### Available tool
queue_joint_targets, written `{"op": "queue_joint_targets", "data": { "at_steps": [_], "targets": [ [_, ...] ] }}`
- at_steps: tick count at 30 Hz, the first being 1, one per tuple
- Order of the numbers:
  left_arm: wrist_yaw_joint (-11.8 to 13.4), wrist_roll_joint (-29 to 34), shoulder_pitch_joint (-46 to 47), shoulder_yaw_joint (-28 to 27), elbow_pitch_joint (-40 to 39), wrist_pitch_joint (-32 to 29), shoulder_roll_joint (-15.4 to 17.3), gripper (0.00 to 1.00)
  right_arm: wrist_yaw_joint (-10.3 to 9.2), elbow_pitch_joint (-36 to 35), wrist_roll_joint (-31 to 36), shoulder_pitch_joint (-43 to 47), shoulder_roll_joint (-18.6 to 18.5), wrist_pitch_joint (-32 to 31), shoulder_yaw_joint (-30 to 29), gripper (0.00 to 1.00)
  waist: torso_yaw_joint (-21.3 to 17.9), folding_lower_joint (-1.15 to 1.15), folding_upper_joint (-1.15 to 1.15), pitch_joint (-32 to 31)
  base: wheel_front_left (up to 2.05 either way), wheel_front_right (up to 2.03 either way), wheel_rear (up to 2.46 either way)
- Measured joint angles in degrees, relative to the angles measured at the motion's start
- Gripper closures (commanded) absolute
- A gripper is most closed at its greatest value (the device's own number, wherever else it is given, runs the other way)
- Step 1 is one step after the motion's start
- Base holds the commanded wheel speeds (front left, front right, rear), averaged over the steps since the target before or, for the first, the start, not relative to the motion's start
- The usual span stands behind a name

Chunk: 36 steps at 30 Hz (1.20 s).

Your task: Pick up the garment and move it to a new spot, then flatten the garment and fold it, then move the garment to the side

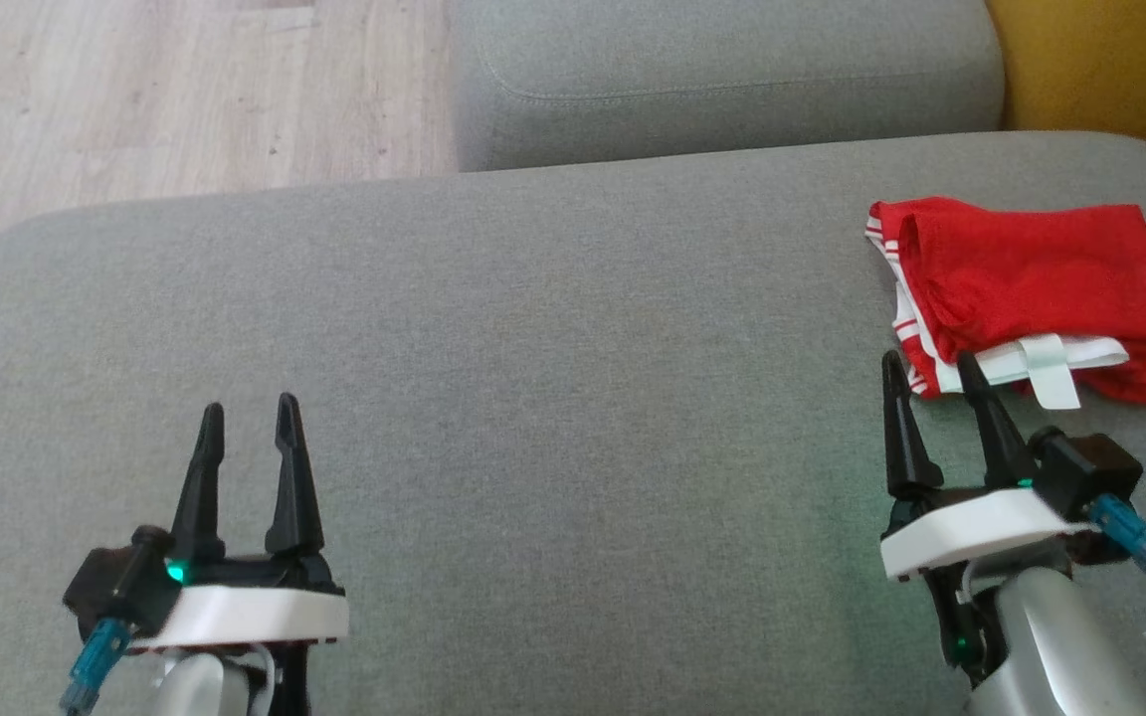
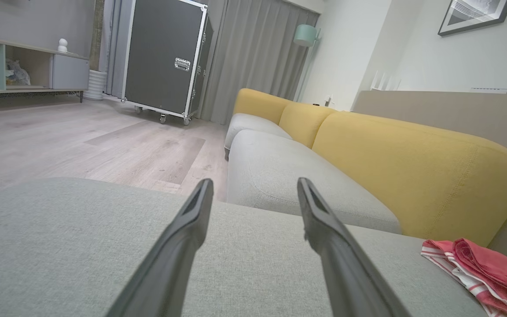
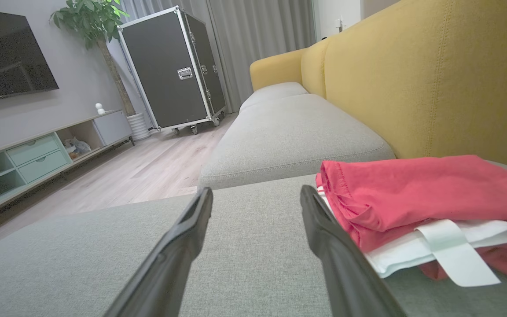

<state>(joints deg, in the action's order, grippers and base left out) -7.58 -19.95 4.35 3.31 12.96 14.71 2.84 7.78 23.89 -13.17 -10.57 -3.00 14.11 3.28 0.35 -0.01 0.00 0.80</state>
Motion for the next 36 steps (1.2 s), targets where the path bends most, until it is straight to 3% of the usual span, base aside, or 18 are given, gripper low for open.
{"op": "queue_joint_targets", "data": {
  "at_steps": [35,36],
  "targets": [
    [0.0,-4.41,-1.26,-3.1,2.98,0.0,-0.16,0.0,0.0,-1.58,-1.22,0.64,0.12,0.26,0.18,0.0,-0.82,0.01,0.0,-0.78,0.0,0.0,0.0],
    [0.0,-4.5,-1.28,-3.16,3.49,0.0,-0.18,1.0,0.0,-1.37,-1.31,0.66,0.14,0.25,0.21,1.0,-0.86,0.01,0.0,-0.77,0.0,0.0,0.0]
  ]
}}
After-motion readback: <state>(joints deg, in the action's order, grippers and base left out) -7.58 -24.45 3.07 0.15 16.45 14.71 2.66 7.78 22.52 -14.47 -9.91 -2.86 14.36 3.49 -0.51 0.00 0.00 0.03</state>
